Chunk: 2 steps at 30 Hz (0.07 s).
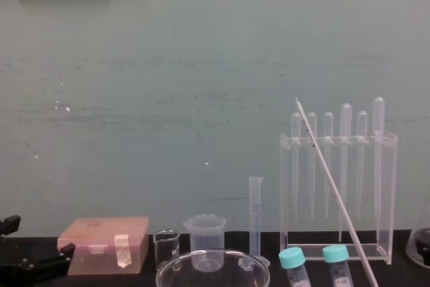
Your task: Hold the thermometer with one hand and immerse one end into the beaker, then reinsert it into the test tube rack.
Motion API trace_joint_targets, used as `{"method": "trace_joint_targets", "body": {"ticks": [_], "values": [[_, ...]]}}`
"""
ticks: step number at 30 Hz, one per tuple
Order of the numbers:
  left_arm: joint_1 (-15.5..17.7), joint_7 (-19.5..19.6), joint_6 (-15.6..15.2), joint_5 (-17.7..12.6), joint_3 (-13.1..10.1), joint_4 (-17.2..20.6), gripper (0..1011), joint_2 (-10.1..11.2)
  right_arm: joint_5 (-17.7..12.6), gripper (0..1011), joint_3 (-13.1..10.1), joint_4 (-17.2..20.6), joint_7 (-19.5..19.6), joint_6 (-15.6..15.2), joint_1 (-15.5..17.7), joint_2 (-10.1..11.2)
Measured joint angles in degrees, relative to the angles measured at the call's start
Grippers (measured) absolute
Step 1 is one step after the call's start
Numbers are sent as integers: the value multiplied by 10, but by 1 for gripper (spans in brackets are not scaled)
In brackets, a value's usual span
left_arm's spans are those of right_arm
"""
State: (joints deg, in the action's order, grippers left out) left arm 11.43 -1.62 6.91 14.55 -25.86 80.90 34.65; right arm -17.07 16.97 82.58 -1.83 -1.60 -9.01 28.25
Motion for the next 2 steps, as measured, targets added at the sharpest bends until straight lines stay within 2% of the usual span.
{"method": "trace_joint_targets", "body": {"ticks": [2], "values": [[0, 0, 0, 0, 0, 0, 1008, 0, 2, 1002, 0, -1, -2, -1, 0, -1]]}}
